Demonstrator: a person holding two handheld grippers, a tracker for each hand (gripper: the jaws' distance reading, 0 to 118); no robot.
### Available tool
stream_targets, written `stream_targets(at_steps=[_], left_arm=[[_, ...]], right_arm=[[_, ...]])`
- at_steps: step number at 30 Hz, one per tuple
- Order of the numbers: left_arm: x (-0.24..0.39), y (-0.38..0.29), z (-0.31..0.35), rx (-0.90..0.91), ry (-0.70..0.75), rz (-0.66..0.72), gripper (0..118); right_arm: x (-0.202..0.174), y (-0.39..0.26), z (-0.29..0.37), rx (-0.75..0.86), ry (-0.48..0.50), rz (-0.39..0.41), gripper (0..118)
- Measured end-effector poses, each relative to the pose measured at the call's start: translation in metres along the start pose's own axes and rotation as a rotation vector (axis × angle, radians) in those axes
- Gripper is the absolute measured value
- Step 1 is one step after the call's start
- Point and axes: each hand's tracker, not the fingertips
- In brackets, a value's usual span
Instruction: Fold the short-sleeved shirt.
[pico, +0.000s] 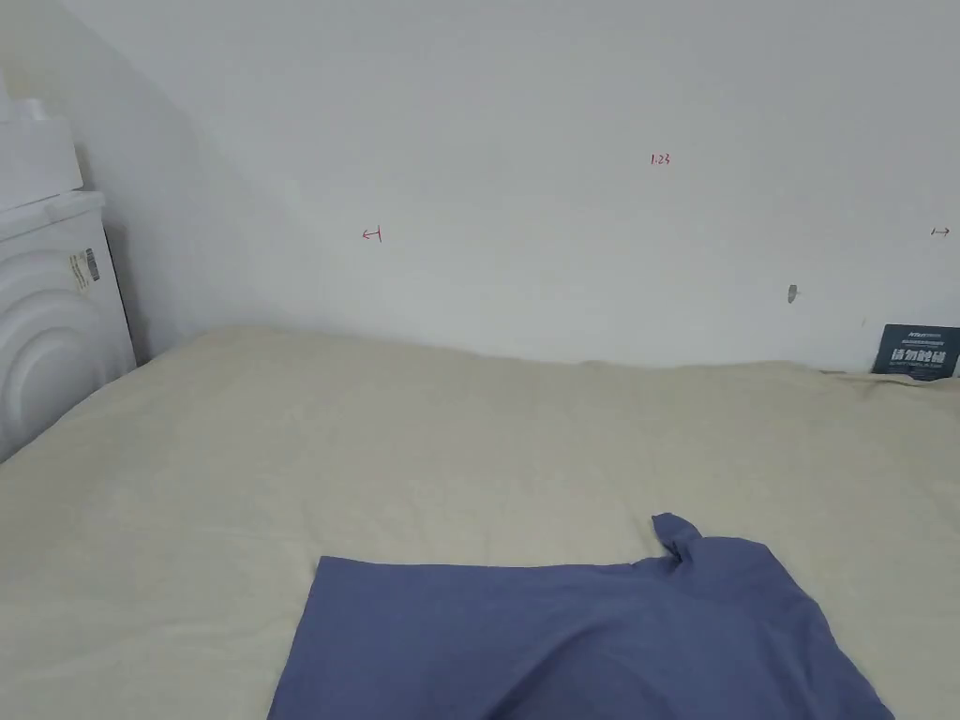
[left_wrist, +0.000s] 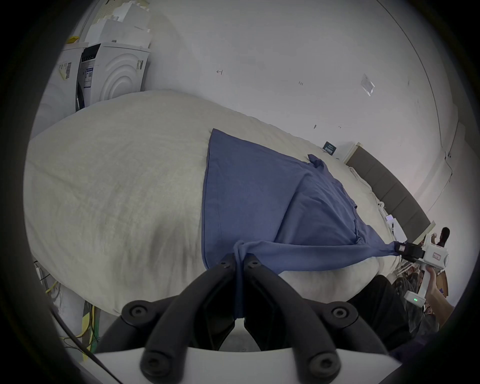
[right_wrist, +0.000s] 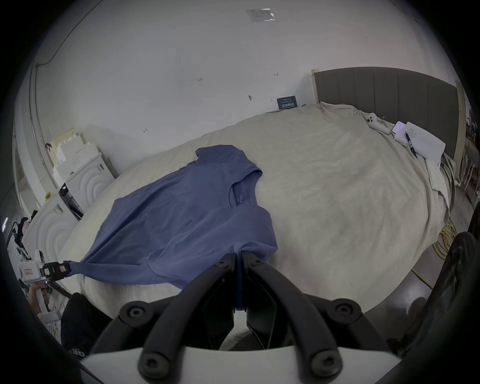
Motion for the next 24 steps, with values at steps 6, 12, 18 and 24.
stream_targets(at_steps=[6, 12, 18, 24], left_arm=[[-0.002, 0.005, 0.008, 0.024, 0.064, -0.035, 69], [0.016, 0.040, 0.070, 0.246, 0.211, -0.128, 103], [0.085, 0.069, 0.112, 0.491, 0.165, -0.278, 103], [0.121, 0.069, 0.120, 0.526, 0.110, -0.290, 95]], right_arm=[[0.003, 0.003, 0.001, 0.003, -0.076, 0.073, 74], [-0.018, 0.037, 0.048, 0.196, -0.111, 0.108, 93], [-0.071, 0.079, 0.067, 0.300, 0.025, 0.114, 93], [-0.113, 0.089, 0.073, 0.357, 0.110, 0.127, 93]])
